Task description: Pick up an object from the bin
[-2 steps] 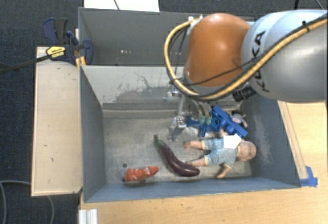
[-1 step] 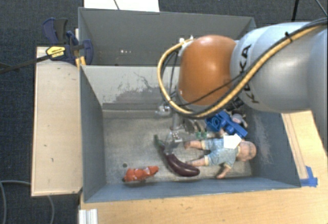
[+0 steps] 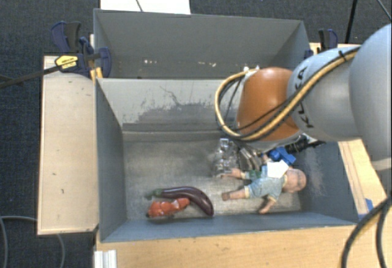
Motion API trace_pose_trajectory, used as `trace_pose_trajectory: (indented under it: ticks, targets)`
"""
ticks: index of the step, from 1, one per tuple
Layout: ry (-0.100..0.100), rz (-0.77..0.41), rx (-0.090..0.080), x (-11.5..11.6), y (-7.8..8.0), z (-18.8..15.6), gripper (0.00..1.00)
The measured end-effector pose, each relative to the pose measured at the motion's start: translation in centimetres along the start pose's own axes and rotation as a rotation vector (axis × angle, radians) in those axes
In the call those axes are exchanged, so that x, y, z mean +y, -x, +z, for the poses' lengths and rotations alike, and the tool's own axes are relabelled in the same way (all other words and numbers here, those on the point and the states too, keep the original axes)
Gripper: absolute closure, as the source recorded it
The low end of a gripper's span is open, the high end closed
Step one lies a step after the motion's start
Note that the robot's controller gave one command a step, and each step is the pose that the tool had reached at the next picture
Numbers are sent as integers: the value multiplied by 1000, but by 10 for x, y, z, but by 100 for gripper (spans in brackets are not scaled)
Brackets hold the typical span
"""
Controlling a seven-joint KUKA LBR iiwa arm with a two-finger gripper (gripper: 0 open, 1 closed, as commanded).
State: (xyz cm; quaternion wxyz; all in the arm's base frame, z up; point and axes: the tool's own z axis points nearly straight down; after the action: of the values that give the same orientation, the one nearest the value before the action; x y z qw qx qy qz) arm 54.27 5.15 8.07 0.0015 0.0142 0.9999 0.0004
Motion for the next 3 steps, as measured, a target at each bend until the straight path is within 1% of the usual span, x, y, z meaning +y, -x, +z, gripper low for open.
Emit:
trace_pose_trajectory:
  ticks: [1,2,3]
  targets:
    - [0,1,0,0,0,0,100]
    - [0,3,7,0,-2,-6,100]
    - [1,46,-2,-8,-10,-57,100]
